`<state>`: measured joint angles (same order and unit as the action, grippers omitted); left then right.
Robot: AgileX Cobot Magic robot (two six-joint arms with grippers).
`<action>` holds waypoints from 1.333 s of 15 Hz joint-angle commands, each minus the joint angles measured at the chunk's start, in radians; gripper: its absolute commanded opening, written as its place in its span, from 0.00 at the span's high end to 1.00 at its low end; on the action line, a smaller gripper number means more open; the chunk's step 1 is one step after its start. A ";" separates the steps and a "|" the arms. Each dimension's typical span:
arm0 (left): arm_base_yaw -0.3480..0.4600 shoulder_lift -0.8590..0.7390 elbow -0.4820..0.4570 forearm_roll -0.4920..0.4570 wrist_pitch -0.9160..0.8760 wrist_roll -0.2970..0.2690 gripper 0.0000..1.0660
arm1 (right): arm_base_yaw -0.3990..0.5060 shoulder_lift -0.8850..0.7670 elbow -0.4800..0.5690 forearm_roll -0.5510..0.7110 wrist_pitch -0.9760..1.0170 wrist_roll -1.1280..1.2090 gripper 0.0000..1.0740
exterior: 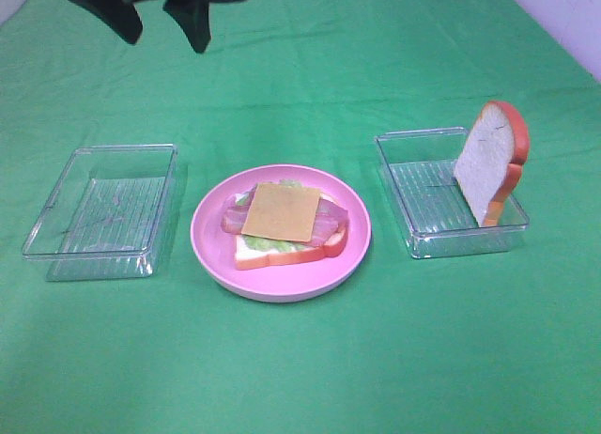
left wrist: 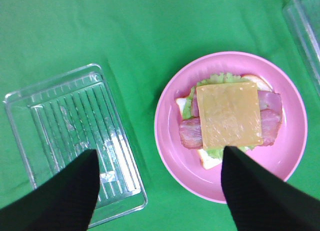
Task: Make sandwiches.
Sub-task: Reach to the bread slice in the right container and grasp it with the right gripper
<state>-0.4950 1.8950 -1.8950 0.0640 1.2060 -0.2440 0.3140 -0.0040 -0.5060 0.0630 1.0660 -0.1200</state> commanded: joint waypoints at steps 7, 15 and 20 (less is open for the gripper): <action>-0.005 -0.564 0.519 0.008 -0.005 0.003 0.38 | -0.003 -0.019 0.002 -0.029 -0.010 -0.009 0.27; -0.005 -1.196 1.085 -0.007 -0.161 0.001 0.38 | -0.003 -0.019 0.002 -0.034 -0.011 -0.007 0.27; -0.005 -1.624 1.367 -0.011 -0.217 0.018 0.38 | -0.003 -0.019 0.002 -0.033 -0.011 -0.005 0.27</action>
<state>-0.4960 0.2910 -0.5410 0.0590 1.0140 -0.2300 0.3140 -0.0040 -0.5060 0.0260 1.0650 -0.1200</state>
